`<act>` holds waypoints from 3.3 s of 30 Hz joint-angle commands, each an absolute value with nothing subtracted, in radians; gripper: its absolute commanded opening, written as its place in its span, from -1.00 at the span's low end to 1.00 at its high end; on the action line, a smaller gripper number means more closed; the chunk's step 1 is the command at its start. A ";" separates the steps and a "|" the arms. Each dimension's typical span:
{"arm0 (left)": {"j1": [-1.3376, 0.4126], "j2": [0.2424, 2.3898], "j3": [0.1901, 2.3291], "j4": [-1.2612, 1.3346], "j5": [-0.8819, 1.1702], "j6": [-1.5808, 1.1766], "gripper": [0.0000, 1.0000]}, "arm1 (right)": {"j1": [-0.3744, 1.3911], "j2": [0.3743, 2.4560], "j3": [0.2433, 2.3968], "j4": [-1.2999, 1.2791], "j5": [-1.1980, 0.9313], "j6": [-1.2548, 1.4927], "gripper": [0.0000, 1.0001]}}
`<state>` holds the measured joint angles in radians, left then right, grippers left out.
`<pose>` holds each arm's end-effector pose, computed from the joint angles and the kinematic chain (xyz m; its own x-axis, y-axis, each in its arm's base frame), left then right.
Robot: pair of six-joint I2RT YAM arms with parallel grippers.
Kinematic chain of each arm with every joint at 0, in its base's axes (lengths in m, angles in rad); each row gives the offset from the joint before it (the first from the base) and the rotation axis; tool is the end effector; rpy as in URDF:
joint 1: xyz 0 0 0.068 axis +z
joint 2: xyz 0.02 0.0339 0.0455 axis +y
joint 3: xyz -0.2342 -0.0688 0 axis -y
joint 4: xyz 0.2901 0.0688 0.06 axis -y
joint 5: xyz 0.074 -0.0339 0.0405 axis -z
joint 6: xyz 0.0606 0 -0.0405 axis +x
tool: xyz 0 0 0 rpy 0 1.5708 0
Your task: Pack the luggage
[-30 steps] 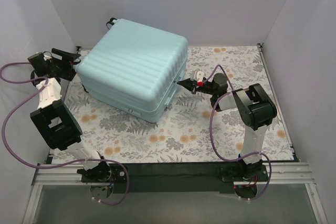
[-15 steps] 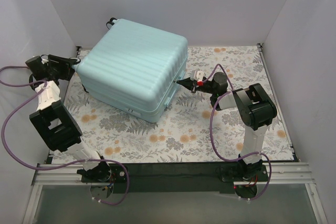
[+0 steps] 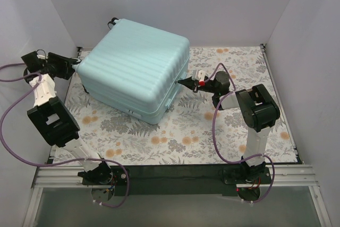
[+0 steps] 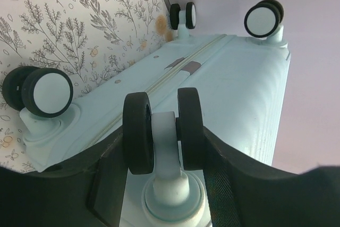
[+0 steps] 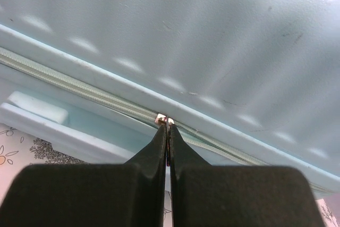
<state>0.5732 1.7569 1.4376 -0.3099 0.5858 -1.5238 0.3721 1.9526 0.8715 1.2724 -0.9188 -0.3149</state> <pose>0.4032 0.2204 0.2363 0.0530 -0.9565 0.2870 -0.4975 -0.2745 -0.8229 0.3602 0.1923 0.1241 0.4619 -0.0215 -0.8867 -0.8461 0.2891 -0.4478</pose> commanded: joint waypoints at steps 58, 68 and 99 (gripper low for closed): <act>0.253 2.482 2.329 -0.675 0.595 -0.746 -1.00 | 0.230 2.887 2.352 1.266 -0.720 -0.221 -0.97; 0.181 2.477 2.329 -0.620 0.661 -0.772 -1.00 | 0.268 2.562 1.653 1.723 -0.928 0.021 -0.97; 0.074 2.460 2.241 -0.446 0.782 -0.736 -1.00 | 0.304 2.556 1.727 1.661 -0.738 0.121 -0.97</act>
